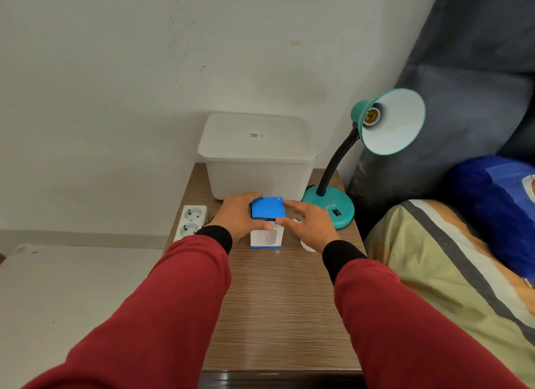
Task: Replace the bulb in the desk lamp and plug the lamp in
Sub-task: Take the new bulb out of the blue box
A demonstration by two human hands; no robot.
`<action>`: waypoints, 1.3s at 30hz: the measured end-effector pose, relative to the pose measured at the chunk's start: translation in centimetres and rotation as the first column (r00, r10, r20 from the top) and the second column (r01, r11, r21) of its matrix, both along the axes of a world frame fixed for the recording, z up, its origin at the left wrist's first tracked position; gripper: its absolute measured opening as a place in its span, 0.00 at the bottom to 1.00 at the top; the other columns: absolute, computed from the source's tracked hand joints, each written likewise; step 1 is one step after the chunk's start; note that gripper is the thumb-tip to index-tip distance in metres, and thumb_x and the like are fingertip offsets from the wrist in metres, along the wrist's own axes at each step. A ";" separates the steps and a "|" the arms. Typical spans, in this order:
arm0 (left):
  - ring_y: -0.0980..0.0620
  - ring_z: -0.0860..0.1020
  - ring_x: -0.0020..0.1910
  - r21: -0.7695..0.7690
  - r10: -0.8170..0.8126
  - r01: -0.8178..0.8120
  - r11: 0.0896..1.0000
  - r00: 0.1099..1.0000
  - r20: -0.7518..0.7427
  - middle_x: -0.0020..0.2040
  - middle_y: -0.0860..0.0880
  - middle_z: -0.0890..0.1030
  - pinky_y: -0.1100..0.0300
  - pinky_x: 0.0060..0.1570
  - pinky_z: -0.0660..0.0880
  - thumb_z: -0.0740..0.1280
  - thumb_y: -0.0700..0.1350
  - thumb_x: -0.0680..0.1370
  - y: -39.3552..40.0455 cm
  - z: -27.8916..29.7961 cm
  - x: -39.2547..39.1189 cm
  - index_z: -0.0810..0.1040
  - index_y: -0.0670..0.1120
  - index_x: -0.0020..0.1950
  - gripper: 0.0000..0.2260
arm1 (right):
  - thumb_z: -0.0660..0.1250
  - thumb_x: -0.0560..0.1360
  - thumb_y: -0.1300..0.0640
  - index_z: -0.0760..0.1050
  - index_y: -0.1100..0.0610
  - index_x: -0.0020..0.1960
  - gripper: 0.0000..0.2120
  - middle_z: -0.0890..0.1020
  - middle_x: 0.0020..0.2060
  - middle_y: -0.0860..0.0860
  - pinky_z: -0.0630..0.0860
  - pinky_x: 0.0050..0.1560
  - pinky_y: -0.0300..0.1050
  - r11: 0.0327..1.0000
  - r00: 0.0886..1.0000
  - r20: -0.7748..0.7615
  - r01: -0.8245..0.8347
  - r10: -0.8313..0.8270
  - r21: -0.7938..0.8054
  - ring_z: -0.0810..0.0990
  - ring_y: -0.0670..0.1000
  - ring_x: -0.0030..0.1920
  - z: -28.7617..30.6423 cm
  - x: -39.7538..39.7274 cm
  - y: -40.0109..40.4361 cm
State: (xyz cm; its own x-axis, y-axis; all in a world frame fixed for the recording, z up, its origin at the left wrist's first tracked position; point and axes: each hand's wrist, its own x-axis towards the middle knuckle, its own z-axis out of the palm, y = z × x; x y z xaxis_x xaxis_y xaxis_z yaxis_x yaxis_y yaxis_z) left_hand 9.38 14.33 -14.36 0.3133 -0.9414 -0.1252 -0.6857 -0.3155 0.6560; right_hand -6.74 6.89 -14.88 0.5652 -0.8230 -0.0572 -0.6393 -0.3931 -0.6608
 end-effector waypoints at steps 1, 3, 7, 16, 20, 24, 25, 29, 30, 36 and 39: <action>0.51 0.71 0.67 -0.006 0.003 -0.003 1.000 1.000 -0.007 0.69 0.49 0.72 0.64 0.62 0.64 0.77 0.51 0.67 0.0 -0.1 0.0 0.66 0.48 0.73 0.38 | 0.68 0.74 0.46 0.70 0.49 0.70 0.26 0.75 0.68 0.50 0.67 0.67 0.42 1.000 1.000 0.002 0.004 -0.004 -0.003 0.71 0.49 0.69 0.0 0.0 0.0; 0.52 0.71 0.68 -0.017 0.009 -0.009 1.000 1.000 -0.026 0.69 0.49 0.72 0.64 0.63 0.64 0.77 0.50 0.67 0.0 -0.3 0.1 0.65 0.48 0.73 0.38 | 0.67 0.75 0.46 0.72 0.50 0.69 0.24 0.77 0.66 0.50 0.69 0.66 0.42 1.000 0.999 0.029 0.022 -0.022 -0.002 0.73 0.49 0.67 0.0 0.0 -0.1; 0.51 0.69 0.70 -0.059 -0.007 0.001 0.998 0.995 -0.095 0.72 0.50 0.70 0.63 0.65 0.64 0.78 0.49 0.67 0.4 -0.7 0.4 0.57 0.53 0.76 0.43 | 0.64 0.76 0.45 0.75 0.52 0.66 0.21 0.80 0.61 0.51 0.72 0.59 0.40 0.995 0.987 0.130 0.085 -0.091 0.053 0.77 0.48 0.61 0.6 0.6 -0.4; 0.49 0.75 0.64 -0.134 -0.055 0.040 0.990 0.993 -0.105 0.71 0.50 0.70 0.63 0.56 0.72 0.73 0.46 0.73 1.0 -1.2 0.1 0.29 0.75 0.62 0.51 | 0.61 0.76 0.40 0.78 0.56 0.59 0.23 0.81 0.56 0.52 0.74 0.62 0.49 0.962 0.942 0.219 0.224 -0.255 0.154 0.78 0.50 0.57 1.4 3.1 -1.5; 0.50 0.71 0.68 -0.139 -0.086 0.075 0.988 0.993 -0.077 0.73 0.52 0.67 0.61 0.61 0.71 0.74 0.46 0.72 0.8 -0.9 0.3 0.32 0.76 0.65 0.51 | 0.63 0.76 0.41 0.77 0.56 0.58 0.21 0.82 0.55 0.53 0.76 0.59 0.46 0.952 0.930 0.233 0.249 -0.286 0.176 0.78 0.48 0.53 1.8 3.5 -1.5; 0.50 0.70 0.69 -0.105 -0.118 0.108 0.989 0.988 -0.096 0.74 0.52 0.64 0.55 0.66 0.70 0.77 0.46 0.69 0.4 -0.3 0.8 0.36 0.71 0.71 0.54 | 0.70 0.72 0.47 0.71 0.54 0.63 0.23 0.78 0.52 0.48 0.76 0.53 0.43 0.960 0.917 0.286 0.260 -0.280 0.104 0.78 0.49 0.50 1.8 3.3 -0.4; 0.50 0.70 0.69 -0.103 -0.123 0.112 0.988 0.987 -0.108 0.74 0.53 0.65 0.58 0.65 0.70 0.77 0.46 0.68 0.3 -0.2 0.8 0.37 0.70 0.72 0.54 | 0.72 0.71 0.48 0.71 0.55 0.62 0.23 0.76 0.50 0.47 0.77 0.51 0.43 0.963 0.914 0.303 0.255 -0.269 0.084 0.78 0.49 0.48 1.7 3.2 -0.1; 0.53 0.70 0.68 -0.106 -0.129 0.114 0.988 0.981 -0.143 0.72 0.54 0.69 0.67 0.59 0.65 0.76 0.46 0.69 0.5 -0.2 0.9 0.38 0.67 0.74 0.52 | 0.76 0.68 0.52 0.75 0.56 0.55 0.19 0.79 0.46 0.47 0.72 0.47 0.34 0.984 0.945 0.275 0.171 -0.180 0.058 0.77 0.45 0.47 0.6 2.8 0.6; 0.53 0.70 0.68 -0.099 -0.134 0.120 0.988 0.980 -0.146 0.71 0.54 0.69 0.67 0.60 0.64 0.76 0.46 0.69 0.5 -0.1 1.0 0.37 0.67 0.73 0.52 | 0.77 0.67 0.52 0.76 0.56 0.55 0.20 0.80 0.47 0.47 0.71 0.48 0.32 0.988 0.957 0.248 0.142 -0.152 0.059 0.77 0.44 0.49 0.3 2.7 0.6; 0.52 0.68 0.71 -0.060 -0.145 0.136 0.989 0.970 -0.193 0.73 0.53 0.68 0.57 0.70 0.66 0.77 0.46 0.68 0.2 0.1 1.5 0.37 0.73 0.70 0.54 | 0.76 0.67 0.52 0.75 0.55 0.63 0.26 0.80 0.59 0.49 0.69 0.58 0.35 0.998 0.994 0.096 0.051 -0.055 0.038 0.77 0.47 0.60 0.1 2.4 0.3; 0.52 0.68 0.72 -0.061 -0.130 0.120 0.991 0.968 -0.216 0.72 0.52 0.69 0.55 0.70 0.66 0.78 0.44 0.66 0.1 0.0 1.5 0.38 0.73 0.70 0.55 | 0.76 0.67 0.50 0.74 0.54 0.65 0.28 0.80 0.62 0.49 0.69 0.62 0.38 1.000 1.000 0.010 0.000 0.000 0.027 0.76 0.47 0.63 0.7 2.5 -0.2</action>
